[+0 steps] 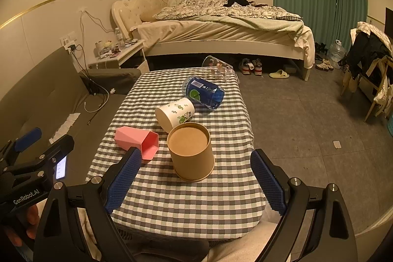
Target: Flip cup upside down
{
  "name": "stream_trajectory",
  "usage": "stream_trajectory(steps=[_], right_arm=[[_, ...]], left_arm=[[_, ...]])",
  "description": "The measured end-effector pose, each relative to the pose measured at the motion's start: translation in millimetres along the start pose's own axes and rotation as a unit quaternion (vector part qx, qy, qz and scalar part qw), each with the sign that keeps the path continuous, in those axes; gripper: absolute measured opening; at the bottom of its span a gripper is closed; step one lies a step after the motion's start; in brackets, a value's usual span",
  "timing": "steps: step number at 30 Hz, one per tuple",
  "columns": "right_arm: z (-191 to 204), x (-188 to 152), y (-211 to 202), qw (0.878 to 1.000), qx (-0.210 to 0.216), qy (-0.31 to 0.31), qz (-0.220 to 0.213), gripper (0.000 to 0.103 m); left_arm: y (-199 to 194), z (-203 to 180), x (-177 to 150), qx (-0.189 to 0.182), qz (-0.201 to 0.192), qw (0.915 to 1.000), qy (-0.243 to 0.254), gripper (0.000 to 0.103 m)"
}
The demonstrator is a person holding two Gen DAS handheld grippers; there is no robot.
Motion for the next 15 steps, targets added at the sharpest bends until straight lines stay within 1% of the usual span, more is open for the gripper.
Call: stream_trajectory(steps=[15], right_arm=[[1.8, -2.3, -0.4, 1.000, -0.001, -0.002, 0.003, 0.091]], left_arm=[[0.2, -0.7, -1.1, 0.000, 0.001, 1.0000, 0.001, 0.103]])
Point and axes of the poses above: each gripper's, at about its wrist camera, not at the fingertips, and y roughly the way its jaws point, z to its left, x to its top, the point moved 7 cm from there along y, roughly the way its jaws point, and after that the axes turned 2 degrees about -y, right-handed, at the moved point
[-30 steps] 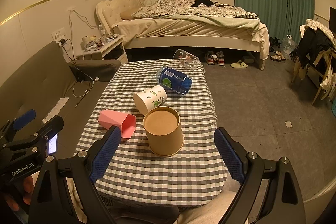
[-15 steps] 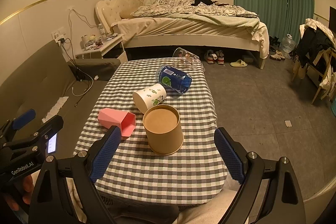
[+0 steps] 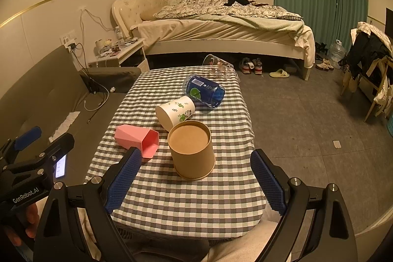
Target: Flip cup upside down
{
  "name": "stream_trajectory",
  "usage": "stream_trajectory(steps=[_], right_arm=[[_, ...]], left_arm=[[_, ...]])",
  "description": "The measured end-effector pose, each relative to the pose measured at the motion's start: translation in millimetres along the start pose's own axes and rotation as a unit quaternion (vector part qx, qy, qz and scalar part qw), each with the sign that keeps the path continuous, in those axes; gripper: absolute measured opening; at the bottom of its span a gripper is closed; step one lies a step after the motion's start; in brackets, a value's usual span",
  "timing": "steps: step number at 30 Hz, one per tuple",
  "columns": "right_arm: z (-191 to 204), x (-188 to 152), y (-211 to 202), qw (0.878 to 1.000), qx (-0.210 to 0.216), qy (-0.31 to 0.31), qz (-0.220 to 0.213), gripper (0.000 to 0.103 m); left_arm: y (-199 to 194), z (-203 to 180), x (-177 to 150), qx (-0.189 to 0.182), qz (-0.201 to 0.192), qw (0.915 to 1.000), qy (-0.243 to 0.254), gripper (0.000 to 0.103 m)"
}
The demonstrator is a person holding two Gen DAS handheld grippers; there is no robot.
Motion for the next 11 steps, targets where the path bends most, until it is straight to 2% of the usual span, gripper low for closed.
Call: stream_trajectory(steps=[11], right_arm=[[0.1, -2.2, 0.4, 1.000, -0.001, -0.001, 0.002, 0.091]], left_arm=[[-2.5, 0.7, -4.9, -0.010, -0.007, 0.9999, -0.003, 0.103]])
Point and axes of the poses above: each gripper's, at about its wrist camera, not at the fingertips, and y roughly the way its jaws point, z to its left, x to its top, the point moved 7 cm from there along y, roughly the way its jaws point, and after that the axes turned 2 degrees about -y, right-handed, at the moved point
